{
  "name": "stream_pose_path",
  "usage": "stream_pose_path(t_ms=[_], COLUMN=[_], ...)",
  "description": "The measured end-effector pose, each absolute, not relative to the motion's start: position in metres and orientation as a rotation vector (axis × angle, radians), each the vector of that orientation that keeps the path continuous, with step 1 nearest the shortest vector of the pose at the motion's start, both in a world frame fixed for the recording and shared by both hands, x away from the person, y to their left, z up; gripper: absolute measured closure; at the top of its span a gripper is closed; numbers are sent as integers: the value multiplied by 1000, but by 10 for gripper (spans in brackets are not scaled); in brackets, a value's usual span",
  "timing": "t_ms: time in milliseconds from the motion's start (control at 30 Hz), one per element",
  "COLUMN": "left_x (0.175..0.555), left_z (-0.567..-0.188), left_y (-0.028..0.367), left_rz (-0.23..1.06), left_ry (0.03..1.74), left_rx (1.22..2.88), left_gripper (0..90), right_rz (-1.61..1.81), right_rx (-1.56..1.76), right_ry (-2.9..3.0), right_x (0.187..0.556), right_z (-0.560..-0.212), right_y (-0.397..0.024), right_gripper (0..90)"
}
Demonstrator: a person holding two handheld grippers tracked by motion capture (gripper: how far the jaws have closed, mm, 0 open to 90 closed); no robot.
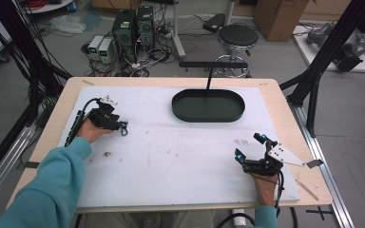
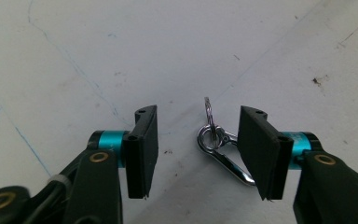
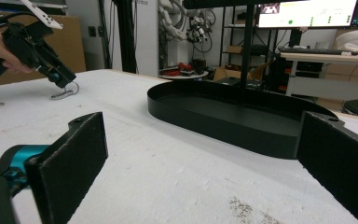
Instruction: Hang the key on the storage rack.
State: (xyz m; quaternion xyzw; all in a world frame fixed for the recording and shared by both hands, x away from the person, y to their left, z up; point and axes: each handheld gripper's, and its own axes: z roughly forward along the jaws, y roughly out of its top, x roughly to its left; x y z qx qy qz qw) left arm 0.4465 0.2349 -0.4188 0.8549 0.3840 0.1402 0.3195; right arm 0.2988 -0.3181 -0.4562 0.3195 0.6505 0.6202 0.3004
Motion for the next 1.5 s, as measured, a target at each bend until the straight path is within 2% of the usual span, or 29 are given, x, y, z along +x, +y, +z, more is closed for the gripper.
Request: stream_pose_path(t_ms=[433,567,1033,1500], left_x=[448,448,448,444], left_z=[-422,-422,-422,-417], left_y=[232,233,232,232], left_rz=[332,334,314,313], left_ry=[1016,1015,998,957], left_rx=[2254,2254,2251,2231], left_gripper=[736,779,870,884], right_rz=[1650,1651,1648,1657], right_rx=[850,855,845,860], right_ry=[1725,1727,1723,1720], right_x=[299,298,299,299], right_z=[-456,-456,-456,-456], right_y=[-318,-318,-318,-319], right_gripper=[17,18,18,18])
